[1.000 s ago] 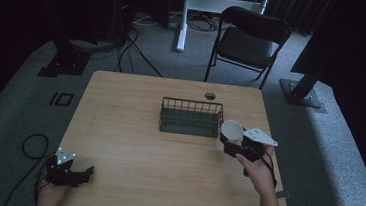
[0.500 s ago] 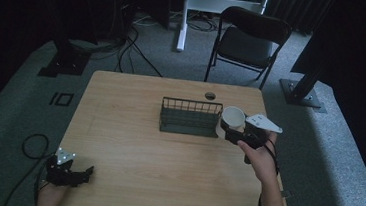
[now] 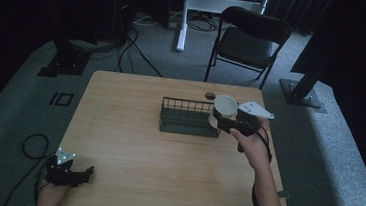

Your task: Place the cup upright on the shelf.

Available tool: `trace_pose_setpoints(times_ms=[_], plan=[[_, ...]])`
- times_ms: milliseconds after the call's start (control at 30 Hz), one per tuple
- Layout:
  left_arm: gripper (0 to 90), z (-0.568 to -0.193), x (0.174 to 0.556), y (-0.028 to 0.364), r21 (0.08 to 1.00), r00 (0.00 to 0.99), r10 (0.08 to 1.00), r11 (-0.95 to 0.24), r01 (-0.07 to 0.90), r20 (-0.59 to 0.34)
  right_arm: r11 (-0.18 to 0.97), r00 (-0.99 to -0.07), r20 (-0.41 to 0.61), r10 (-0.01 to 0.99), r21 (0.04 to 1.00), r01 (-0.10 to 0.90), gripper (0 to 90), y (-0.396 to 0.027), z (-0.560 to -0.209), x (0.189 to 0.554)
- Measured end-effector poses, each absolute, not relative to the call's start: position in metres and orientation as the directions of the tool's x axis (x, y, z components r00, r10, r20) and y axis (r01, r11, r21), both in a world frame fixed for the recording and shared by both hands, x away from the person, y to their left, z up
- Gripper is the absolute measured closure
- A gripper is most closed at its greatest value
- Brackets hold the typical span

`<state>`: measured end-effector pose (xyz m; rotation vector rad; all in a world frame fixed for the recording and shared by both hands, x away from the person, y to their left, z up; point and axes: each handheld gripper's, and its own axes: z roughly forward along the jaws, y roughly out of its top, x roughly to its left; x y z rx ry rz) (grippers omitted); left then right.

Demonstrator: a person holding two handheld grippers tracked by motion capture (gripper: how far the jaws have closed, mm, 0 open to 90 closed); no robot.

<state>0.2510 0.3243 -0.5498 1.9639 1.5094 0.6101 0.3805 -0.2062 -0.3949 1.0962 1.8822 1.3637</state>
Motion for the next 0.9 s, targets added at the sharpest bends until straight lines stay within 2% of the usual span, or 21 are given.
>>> trace_pose_setpoints(times_ms=[900], plan=[[0.9, -0.55, 0.251, 0.324, 0.689, 0.255, 0.967, -0.189, 0.7, 0.006, 0.169, -0.517, 0.02, 0.856, 0.933, 0.316, 19.6, -0.15, -0.403, 0.425]])
